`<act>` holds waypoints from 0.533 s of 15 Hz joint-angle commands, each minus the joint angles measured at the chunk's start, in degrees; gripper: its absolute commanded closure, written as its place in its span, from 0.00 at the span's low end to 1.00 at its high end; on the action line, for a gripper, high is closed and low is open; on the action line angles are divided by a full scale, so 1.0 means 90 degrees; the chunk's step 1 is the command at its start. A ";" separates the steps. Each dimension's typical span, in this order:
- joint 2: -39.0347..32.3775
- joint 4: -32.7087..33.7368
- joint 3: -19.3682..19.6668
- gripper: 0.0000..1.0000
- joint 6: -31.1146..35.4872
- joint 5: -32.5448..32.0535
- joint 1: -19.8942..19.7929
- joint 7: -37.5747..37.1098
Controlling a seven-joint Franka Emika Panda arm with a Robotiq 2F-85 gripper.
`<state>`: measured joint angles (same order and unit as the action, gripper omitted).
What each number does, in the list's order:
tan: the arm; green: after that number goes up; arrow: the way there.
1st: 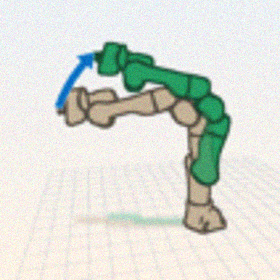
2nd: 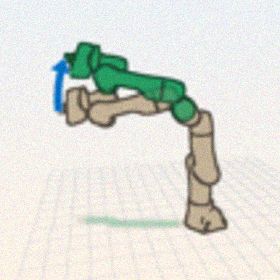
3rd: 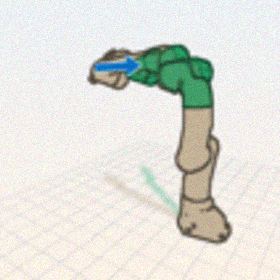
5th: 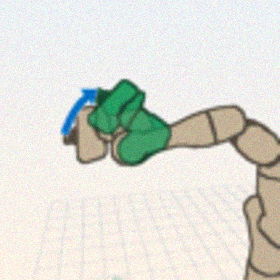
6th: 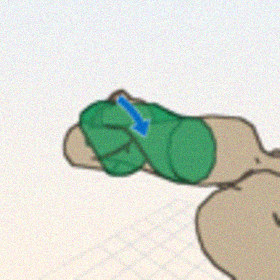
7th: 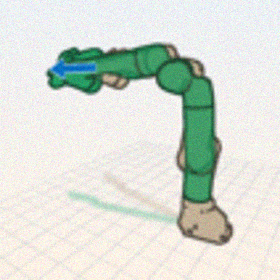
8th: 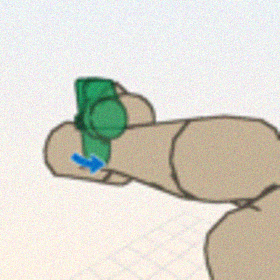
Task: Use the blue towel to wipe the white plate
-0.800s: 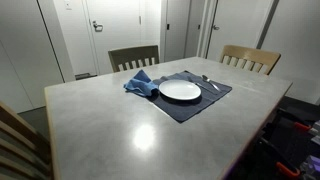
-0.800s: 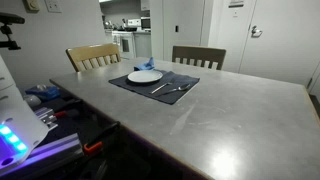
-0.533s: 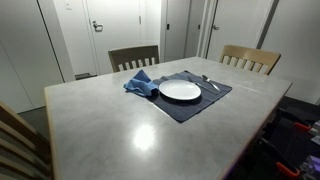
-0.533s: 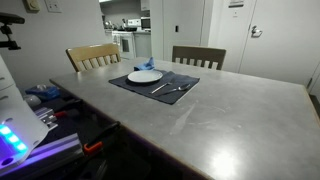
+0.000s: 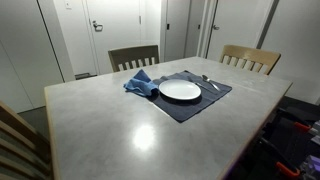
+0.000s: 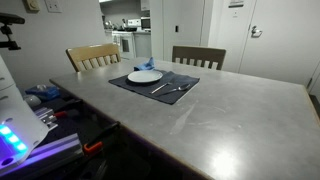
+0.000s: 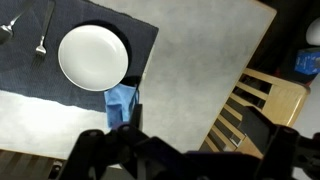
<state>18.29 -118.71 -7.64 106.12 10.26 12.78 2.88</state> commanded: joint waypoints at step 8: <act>-0.2011 0.1646 0.0296 0.00 0.1179 0.0483 -0.0233 0.1194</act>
<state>7.58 -110.08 -5.16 115.55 11.55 12.02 10.00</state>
